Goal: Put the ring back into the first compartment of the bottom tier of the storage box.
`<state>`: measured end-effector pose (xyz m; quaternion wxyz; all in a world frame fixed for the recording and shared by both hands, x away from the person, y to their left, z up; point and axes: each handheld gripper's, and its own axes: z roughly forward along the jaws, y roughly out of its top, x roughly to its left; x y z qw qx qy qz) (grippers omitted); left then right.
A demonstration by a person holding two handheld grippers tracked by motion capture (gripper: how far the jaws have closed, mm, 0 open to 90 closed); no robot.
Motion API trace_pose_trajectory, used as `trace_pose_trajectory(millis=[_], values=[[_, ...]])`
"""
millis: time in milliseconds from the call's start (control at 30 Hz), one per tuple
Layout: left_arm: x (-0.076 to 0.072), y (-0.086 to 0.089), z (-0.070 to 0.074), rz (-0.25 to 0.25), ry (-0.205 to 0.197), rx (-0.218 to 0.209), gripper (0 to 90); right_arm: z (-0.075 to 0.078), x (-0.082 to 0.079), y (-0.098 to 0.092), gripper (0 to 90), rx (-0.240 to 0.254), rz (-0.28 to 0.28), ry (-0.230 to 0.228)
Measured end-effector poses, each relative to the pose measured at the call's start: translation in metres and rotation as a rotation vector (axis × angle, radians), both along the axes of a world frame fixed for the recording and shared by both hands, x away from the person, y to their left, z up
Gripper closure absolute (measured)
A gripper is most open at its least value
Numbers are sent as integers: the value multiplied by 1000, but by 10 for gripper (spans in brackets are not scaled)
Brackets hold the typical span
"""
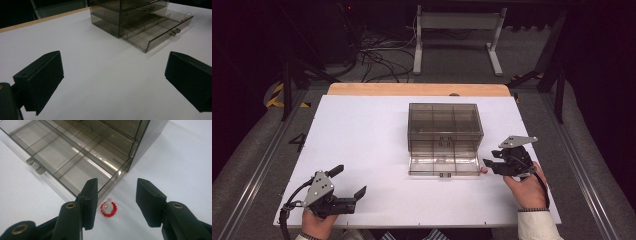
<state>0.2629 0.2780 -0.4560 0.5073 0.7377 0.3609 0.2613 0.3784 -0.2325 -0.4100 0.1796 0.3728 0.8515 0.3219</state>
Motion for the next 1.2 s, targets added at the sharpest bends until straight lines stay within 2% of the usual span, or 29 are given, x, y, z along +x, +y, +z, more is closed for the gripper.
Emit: trace_pose_trajectory(millis=[300, 600, 767, 867, 967, 1200], values=[[0, 0, 0, -1, -1, -1, 27, -9, 5, -2, 607, 10, -11, 53], [0, 0, 0, -1, -2, 0, 27, -18, 9, 3, 713, -22, 4, 114], [0, 0, 0, 0, -4, 1, 27, -21, 11, 3, 768, -37, 12, 128], [0, 0, 0, -1, -4, 0, 27, -23, 11, 5, 846, -47, 8, 145], [0, 1, 0, 0, -5, 2, 27, -23, 12, 6, 859, -49, 11, 147], [0, 1, 0, -1, -7, 3, 27, -16, 8, 4, 861, -45, 4, 109]])
